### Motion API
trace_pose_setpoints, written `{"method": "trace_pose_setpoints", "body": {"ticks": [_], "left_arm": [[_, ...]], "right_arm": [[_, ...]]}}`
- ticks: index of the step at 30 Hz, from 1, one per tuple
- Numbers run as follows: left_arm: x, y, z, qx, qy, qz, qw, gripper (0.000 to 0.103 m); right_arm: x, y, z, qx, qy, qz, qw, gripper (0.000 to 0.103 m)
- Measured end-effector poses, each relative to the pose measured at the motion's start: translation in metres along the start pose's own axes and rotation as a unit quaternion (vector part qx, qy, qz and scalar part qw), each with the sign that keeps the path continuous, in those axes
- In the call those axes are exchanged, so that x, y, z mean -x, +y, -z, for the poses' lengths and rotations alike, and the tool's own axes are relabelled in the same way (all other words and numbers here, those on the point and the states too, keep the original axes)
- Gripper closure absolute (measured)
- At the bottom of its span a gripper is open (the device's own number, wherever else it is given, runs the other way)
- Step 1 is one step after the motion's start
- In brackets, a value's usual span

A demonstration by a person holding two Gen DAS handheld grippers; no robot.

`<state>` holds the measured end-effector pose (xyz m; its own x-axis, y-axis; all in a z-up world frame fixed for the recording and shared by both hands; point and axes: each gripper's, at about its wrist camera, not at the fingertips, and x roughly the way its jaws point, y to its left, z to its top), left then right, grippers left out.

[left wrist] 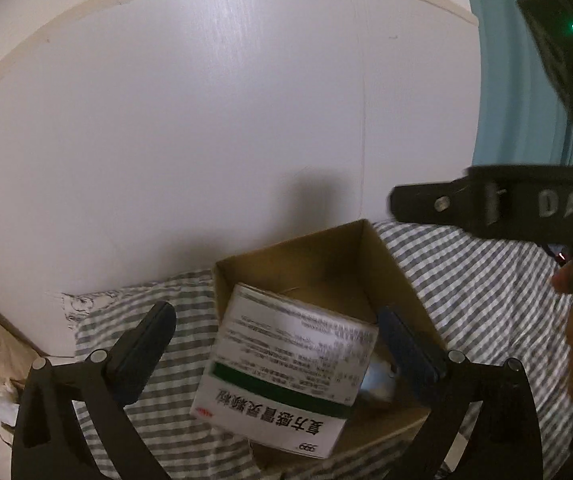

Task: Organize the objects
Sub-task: 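Open both grippers to drop the medicine box and tissue pack into the box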

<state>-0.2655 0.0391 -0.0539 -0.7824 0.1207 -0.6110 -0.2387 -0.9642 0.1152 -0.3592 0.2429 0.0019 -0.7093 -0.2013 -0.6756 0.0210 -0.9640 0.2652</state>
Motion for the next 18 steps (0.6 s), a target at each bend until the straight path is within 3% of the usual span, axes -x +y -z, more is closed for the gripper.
{"method": "trace_pose_setpoints", "body": {"ticks": [7, 11, 18], "left_arm": [[0.050, 0.008, -0.008, 0.025, -0.001, -0.020, 0.9995, 0.000], [0.082, 0.013, 0.006, 0.034, 0.002, -0.043, 0.9985, 0.000], [0.131, 0.022, 0.056, 0.054, 0.006, -0.049, 0.9973, 0.000]], "right_arm": [[0.091, -0.001, 0.016, 0.043, -0.037, 0.038, 0.998, 0.023], [0.129, 0.012, 0.027, 0.045, -0.054, 0.045, 0.997, 0.023], [0.179, 0.049, 0.079, 0.081, -0.070, 0.056, 0.993, 0.023]]}}
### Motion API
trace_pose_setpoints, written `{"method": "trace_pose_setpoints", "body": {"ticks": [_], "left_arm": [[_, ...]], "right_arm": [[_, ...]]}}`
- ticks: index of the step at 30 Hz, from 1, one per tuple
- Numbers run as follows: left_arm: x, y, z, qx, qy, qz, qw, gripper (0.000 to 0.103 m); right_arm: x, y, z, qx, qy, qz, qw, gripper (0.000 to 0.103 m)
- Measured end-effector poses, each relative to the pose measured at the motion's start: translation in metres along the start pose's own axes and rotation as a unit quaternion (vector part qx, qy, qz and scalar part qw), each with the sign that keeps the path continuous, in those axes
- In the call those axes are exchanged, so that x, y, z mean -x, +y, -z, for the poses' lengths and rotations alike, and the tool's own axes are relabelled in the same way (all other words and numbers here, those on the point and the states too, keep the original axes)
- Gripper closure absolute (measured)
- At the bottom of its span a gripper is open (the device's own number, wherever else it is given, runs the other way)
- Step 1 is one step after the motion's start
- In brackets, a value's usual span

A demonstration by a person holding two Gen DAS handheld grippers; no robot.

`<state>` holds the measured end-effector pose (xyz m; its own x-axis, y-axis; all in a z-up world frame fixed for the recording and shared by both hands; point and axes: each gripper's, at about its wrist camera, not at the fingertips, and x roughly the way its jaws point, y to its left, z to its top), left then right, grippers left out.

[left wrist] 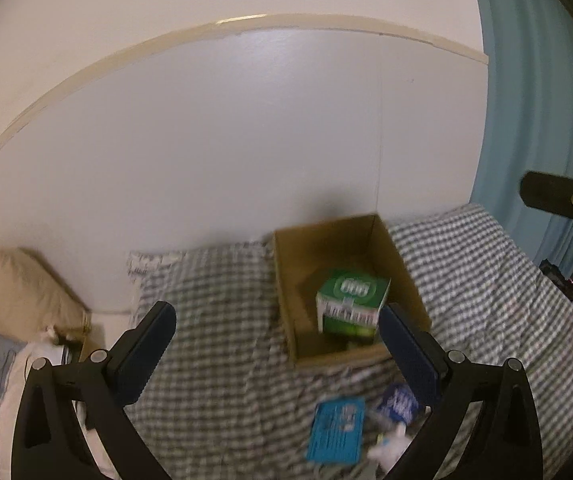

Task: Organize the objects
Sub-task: 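Open both grippers to drop the medicine box and tissue pack into the box, then grasp the white bear plush with right gripper while left gripper moves toward the blue blister pack, then grasp the blue blister pack with the left gripper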

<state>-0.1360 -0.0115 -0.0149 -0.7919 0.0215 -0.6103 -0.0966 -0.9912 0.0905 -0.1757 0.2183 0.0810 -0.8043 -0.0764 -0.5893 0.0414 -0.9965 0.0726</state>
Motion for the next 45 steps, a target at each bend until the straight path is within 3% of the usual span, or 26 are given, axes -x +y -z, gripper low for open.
{"method": "trace_pose_setpoints", "body": {"ticks": [8, 16, 21, 30, 32, 33, 34, 39, 45], "left_arm": [[0.020, 0.015, 0.064, 0.019, 0.032, -0.018, 0.9991, 0.000], [-0.017, 0.010, 0.120, 0.015, 0.095, -0.037, 0.9947, 0.000], [-0.045, 0.019, 0.132, 0.034, 0.125, -0.051, 0.9903, 0.000], [-0.082, 0.029, 0.152, 0.073, 0.159, -0.038, 0.9839, 0.000], [-0.089, 0.024, 0.156, 0.069, 0.167, -0.035, 0.9828, 0.000], [-0.091, 0.021, 0.158, 0.065, 0.170, -0.034, 0.9828, 0.000], [-0.092, 0.018, 0.158, 0.061, 0.172, -0.031, 0.9827, 0.000], [-0.096, -0.005, 0.155, 0.050, 0.172, 0.003, 0.9838, 0.000], [-0.106, -0.040, 0.153, 0.013, 0.176, 0.027, 0.9839, 0.000]], "right_arm": [[0.033, 0.017, 0.076, 0.023, 0.033, -0.005, 0.999, 0.023], [-0.028, 0.035, 0.172, 0.053, 0.128, 0.009, 0.990, 0.023], [-0.075, 0.041, 0.217, 0.065, 0.186, 0.021, 0.980, 0.023], [-0.107, 0.041, 0.234, 0.052, 0.222, -0.004, 0.974, 0.023], [-0.111, 0.040, 0.236, 0.048, 0.228, -0.016, 0.972, 0.034], [-0.112, 0.039, 0.236, 0.040, 0.231, -0.033, 0.971, 0.049], [-0.110, 0.038, 0.235, 0.031, 0.232, -0.048, 0.971, 0.052], [-0.084, 0.021, 0.205, 0.007, 0.189, -0.042, 0.981, 0.052], [-0.064, -0.007, 0.181, -0.003, 0.147, 0.011, 0.989, 0.052]]}}
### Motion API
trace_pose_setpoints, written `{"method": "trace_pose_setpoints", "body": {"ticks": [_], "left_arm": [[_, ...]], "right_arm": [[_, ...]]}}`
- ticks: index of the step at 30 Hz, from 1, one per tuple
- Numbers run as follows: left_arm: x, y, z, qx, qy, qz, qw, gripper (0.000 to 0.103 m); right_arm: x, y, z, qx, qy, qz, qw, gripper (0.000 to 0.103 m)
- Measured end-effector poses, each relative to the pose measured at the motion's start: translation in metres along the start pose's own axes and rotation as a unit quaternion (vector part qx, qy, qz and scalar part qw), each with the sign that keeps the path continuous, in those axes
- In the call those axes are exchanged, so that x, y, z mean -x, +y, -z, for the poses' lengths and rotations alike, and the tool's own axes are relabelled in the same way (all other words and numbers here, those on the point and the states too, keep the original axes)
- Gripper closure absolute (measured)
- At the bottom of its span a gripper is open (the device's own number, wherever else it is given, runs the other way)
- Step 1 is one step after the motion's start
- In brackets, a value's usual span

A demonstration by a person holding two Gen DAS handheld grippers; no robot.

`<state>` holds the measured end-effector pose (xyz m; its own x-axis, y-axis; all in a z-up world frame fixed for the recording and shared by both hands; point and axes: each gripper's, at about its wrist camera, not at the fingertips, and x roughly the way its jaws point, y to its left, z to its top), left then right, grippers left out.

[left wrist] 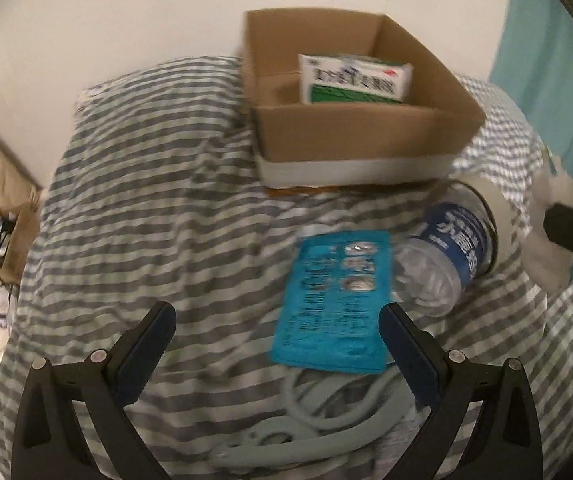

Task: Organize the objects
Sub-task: 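Grasp the blue blister pack with the left gripper, then carry the blister pack and bear plush with both grippers over the cardboard box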

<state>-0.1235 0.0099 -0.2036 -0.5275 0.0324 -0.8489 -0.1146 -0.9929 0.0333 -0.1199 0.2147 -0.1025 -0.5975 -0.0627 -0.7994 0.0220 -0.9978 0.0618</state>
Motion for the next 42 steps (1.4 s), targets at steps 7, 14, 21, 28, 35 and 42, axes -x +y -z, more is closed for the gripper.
{"method": "trace_pose_setpoints", "body": {"ticks": [7, 14, 21, 28, 35, 42], "left_arm": [[-0.029, -0.009, -0.004, 0.020, 0.028, 0.029, 0.9990, 0.000], [-0.048, -0.009, -0.005, 0.042, 0.050, 0.076, 0.9949, 0.006], [-0.045, -0.008, -0.004, 0.043, 0.060, 0.084, 0.9937, 0.032], [-0.014, 0.000, -0.005, 0.061, 0.055, 0.090, 0.9926, 0.063], [0.020, -0.008, 0.003, 0.020, 0.041, 0.055, 0.9974, 0.089], [0.051, 0.023, 0.006, 0.064, 0.025, 0.013, 0.9976, 0.096]], "right_arm": [[-0.018, -0.024, 0.010, -0.016, 0.025, 0.006, 1.000, 0.052], [-0.021, -0.035, 0.008, -0.031, 0.027, -0.004, 0.999, 0.052], [-0.023, -0.038, 0.009, -0.035, 0.030, -0.002, 0.999, 0.052], [-0.002, -0.028, 0.008, -0.027, 0.017, -0.002, 0.999, 0.052], [0.033, -0.004, 0.008, -0.002, -0.008, -0.010, 1.000, 0.052], [0.057, 0.005, 0.018, 0.003, -0.023, -0.018, 1.000, 0.052]]}}
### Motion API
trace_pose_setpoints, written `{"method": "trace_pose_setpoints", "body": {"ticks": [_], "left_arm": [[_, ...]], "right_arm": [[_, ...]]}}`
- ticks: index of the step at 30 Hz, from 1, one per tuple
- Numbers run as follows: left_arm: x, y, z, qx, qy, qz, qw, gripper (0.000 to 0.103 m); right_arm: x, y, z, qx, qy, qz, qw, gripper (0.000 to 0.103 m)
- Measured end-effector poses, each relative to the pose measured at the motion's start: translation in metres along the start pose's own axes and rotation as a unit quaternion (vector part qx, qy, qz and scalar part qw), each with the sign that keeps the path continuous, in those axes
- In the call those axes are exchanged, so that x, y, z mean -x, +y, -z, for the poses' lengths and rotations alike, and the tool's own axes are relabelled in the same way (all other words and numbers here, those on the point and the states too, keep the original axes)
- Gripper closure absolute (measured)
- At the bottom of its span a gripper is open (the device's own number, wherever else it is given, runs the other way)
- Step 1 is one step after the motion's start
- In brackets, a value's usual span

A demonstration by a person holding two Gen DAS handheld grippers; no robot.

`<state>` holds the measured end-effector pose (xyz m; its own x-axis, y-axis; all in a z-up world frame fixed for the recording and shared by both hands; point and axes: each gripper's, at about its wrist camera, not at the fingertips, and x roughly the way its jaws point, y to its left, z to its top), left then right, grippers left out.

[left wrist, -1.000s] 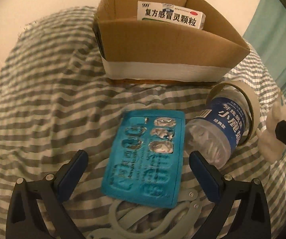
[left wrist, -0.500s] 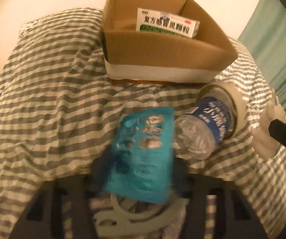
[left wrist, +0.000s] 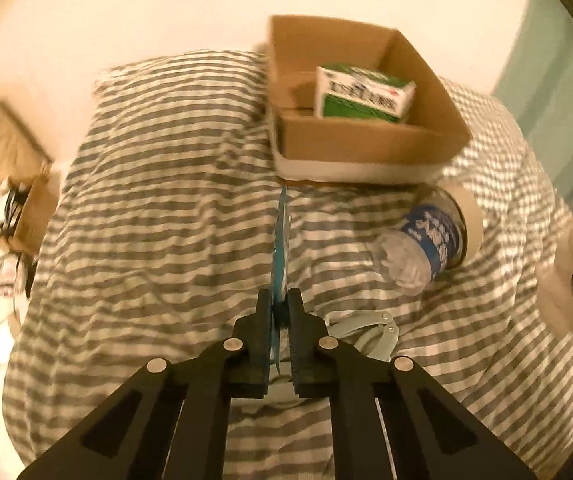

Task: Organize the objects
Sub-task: 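Carry the blister pack and bear plush with both grippers over the cardboard box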

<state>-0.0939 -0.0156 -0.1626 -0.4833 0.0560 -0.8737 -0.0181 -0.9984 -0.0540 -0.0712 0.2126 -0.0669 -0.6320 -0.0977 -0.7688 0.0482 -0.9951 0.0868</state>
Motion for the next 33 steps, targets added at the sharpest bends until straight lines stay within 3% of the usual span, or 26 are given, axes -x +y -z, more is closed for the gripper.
{"method": "trace_pose_setpoints", "body": {"ticks": [11, 19, 26, 33], "left_arm": [[0.075, -0.013, -0.052, -0.027, -0.049, 0.031, 0.9979, 0.096], [0.107, -0.019, -0.115, -0.065, -0.085, 0.027, 0.9939, 0.096], [0.093, -0.026, -0.170, -0.075, -0.094, 0.032, 0.9923, 0.096], [0.038, -0.037, -0.207, -0.071, -0.091, 0.044, 0.9923, 0.096]], "right_arm": [[0.032, 0.010, -0.018, 0.011, -0.023, -0.015, 1.000, 0.052], [0.052, 0.019, -0.082, 0.035, -0.063, -0.021, 0.997, 0.052], [0.048, 0.013, -0.166, 0.014, -0.094, -0.060, 0.994, 0.052], [-0.027, 0.006, -0.211, 0.005, -0.083, -0.053, 0.995, 0.053]]}}
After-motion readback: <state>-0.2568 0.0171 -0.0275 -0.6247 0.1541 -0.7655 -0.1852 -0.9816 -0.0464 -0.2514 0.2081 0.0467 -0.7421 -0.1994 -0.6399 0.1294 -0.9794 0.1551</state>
